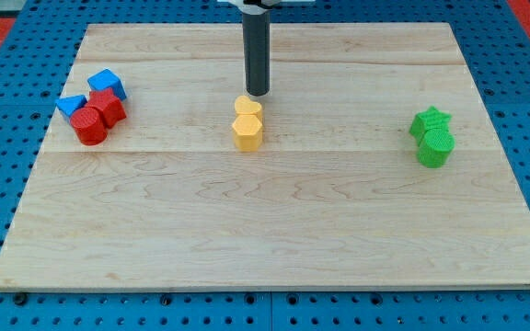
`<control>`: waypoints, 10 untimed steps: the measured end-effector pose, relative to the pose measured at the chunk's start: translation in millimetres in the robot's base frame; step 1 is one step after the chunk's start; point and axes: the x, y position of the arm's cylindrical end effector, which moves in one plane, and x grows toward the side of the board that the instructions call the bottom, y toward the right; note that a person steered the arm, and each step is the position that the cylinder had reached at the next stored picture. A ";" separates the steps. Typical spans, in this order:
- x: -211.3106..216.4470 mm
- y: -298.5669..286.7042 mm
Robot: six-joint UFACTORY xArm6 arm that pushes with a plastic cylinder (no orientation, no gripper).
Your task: Move the blue blocks diagonally top right to the red blocks
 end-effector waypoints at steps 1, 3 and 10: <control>0.0 0.0; 0.0 2.0; -50.8 -1.5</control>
